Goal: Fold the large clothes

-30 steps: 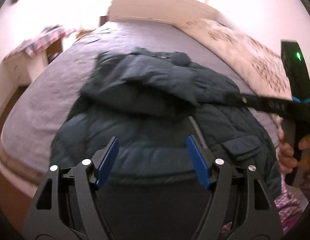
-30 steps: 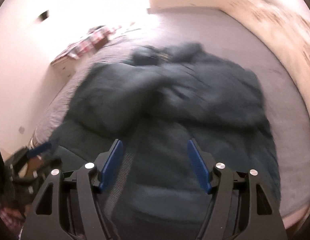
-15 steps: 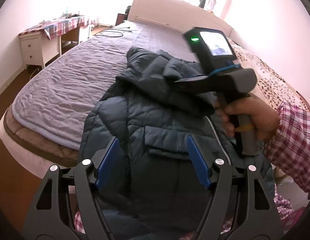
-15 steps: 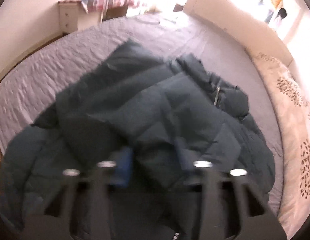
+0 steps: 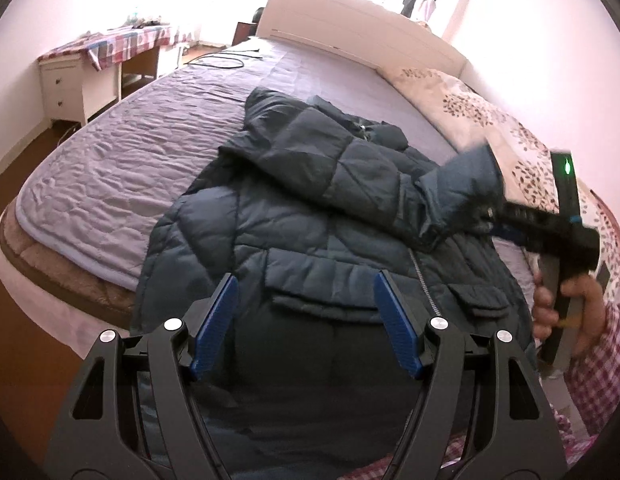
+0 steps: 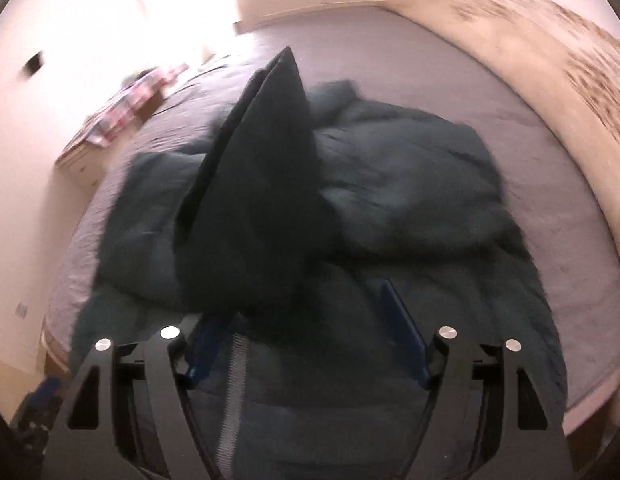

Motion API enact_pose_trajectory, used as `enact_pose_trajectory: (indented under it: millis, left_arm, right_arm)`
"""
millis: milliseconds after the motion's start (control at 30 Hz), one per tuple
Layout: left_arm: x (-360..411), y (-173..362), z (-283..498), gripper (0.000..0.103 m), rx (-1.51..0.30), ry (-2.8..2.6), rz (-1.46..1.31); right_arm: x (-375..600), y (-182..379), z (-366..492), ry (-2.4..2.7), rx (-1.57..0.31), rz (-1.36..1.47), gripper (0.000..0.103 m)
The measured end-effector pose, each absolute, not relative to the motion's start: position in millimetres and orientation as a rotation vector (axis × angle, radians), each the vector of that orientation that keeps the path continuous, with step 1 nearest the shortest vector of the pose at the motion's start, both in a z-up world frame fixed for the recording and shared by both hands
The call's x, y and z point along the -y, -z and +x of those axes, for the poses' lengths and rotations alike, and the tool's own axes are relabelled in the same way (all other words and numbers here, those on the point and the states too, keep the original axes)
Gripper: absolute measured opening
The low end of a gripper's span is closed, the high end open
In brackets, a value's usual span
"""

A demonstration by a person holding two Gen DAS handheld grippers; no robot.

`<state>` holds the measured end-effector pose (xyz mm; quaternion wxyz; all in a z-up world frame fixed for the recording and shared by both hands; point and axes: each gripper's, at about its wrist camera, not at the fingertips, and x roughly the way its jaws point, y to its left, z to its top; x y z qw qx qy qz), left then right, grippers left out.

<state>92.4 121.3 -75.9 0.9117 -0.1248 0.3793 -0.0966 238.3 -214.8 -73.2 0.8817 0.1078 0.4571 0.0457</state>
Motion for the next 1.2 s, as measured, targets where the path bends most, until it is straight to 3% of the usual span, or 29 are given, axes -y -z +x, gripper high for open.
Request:
enact_pose_trajectory:
  millis: [400, 467, 500, 567, 667, 1033, 1133, 1200]
  left_arm:
    - [-113, 74, 90, 0.07, -0.805, 0.141, -0.218]
    - [-115, 76, 90, 0.07, -0.811, 0.125, -0.214]
    - [-115, 77, 91, 0.07, -0.815, 0.119, -0.214]
    - [-117, 79, 92, 0.07, -0.826, 0.102, -0.216]
    - [-122, 81, 94, 0.07, -0.834, 0.074, -0.225]
    - [-144, 86, 95, 0.074, -0.858, -0.039, -0.207]
    - [-156, 86, 90, 0.079, -0.868, -0.07, -0.205]
    - [-164, 90, 85, 0.081, -0.896, -0.082, -0.197]
  right_arm:
    - [293, 118, 225, -0.077, -1.043, 0.592, 0.071]
    - [297, 124, 229, -0.079, -1.054, 0.612, 0.048]
    - [297, 126, 232, -0.088, -1.06, 0.611, 0.042]
    - [295, 130, 238, -0.125, -1.07, 0.612, 0.015]
    - [294, 125, 236, -0.127, -1.045, 0.6, 0.01]
    - [299, 133, 237, -0.129, -1.07, 0.551, 0.019]
    - [303, 127, 231, -0.128, -1.074, 0.538, 0.041]
    - [305, 120, 224, -0.123, -1.053, 0.487, 0.045]
